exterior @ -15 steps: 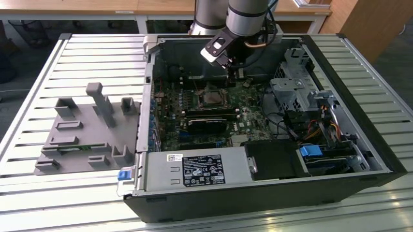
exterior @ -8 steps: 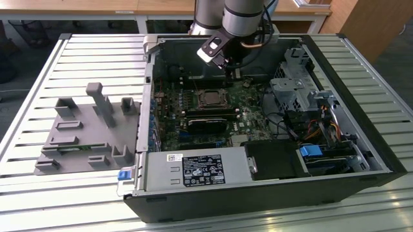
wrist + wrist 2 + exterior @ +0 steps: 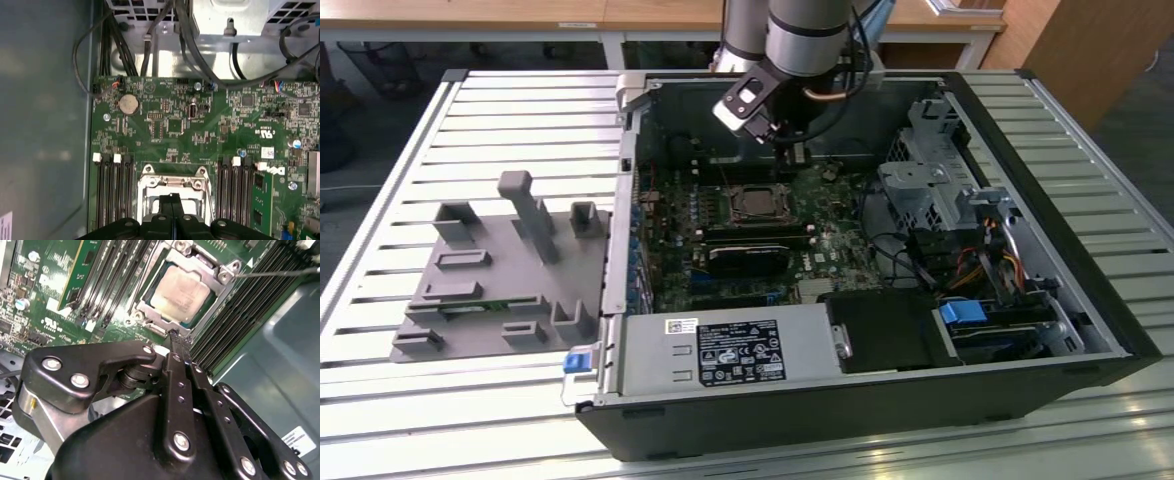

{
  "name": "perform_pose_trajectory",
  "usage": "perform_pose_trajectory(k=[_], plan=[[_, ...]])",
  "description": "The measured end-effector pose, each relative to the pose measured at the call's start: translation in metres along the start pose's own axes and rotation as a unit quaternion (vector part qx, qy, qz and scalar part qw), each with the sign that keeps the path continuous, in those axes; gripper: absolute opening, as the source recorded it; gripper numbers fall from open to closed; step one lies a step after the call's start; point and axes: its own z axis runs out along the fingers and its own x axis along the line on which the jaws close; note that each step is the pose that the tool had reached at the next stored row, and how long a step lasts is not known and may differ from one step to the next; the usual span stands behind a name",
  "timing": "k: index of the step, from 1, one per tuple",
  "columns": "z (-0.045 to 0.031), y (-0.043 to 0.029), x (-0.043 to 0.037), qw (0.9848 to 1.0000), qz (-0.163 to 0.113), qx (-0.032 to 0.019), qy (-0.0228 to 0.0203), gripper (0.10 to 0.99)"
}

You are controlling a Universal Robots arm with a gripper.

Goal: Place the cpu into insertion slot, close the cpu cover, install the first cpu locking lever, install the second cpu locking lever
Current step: 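Close the cpu cover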

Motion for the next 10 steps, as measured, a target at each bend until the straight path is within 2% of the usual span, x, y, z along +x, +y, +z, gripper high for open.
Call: perform_pose_trajectory(k=[10], plan=[[0.0002,-0.013,0.0002,1.0,0.0,0.0,0.0,0.118]])
